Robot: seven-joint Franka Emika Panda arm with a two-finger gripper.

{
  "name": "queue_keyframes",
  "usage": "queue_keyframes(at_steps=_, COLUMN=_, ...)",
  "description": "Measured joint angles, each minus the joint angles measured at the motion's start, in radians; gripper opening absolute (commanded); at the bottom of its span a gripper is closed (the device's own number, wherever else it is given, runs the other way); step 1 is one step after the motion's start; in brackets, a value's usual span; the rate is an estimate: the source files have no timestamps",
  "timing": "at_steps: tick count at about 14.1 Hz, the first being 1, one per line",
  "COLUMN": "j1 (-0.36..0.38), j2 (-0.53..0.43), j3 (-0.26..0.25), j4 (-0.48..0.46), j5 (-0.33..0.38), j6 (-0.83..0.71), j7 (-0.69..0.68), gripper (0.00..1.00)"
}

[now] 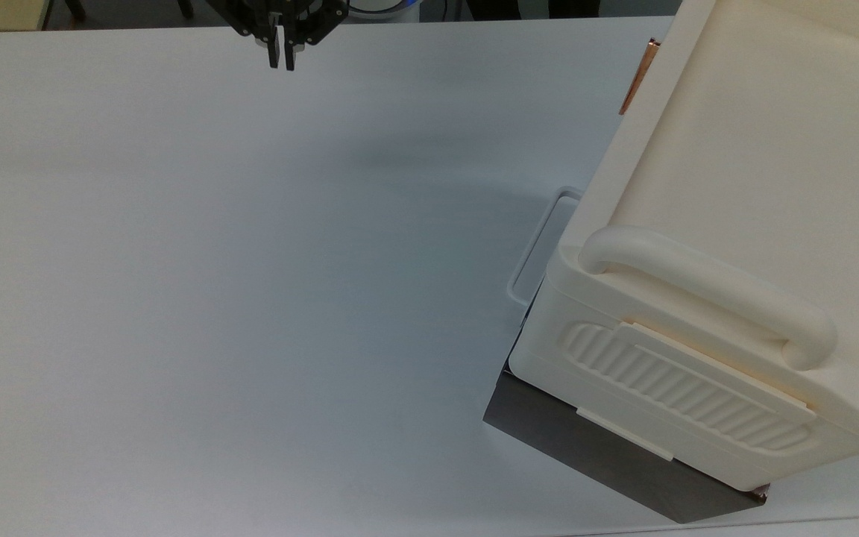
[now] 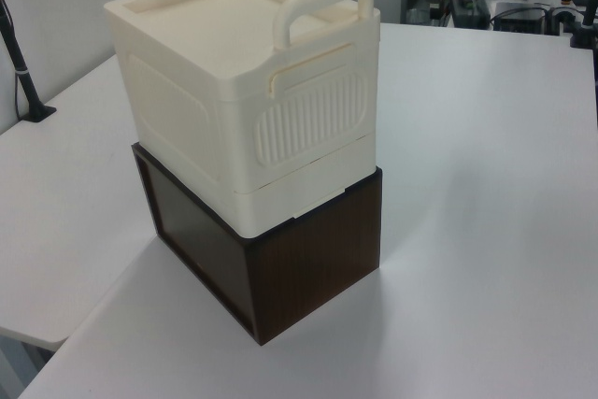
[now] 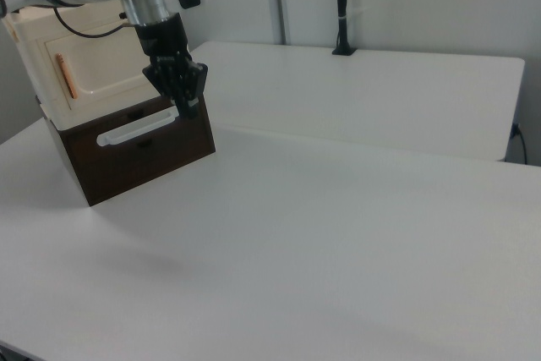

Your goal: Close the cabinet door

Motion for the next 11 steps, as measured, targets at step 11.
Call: queue_keyframes(at_steps=11, j1=-0.019, j2=-0.019, j3=-0.005, j4=-0.024, j5=0.074, j6=0.000, j7=0.018, gripper=1.00)
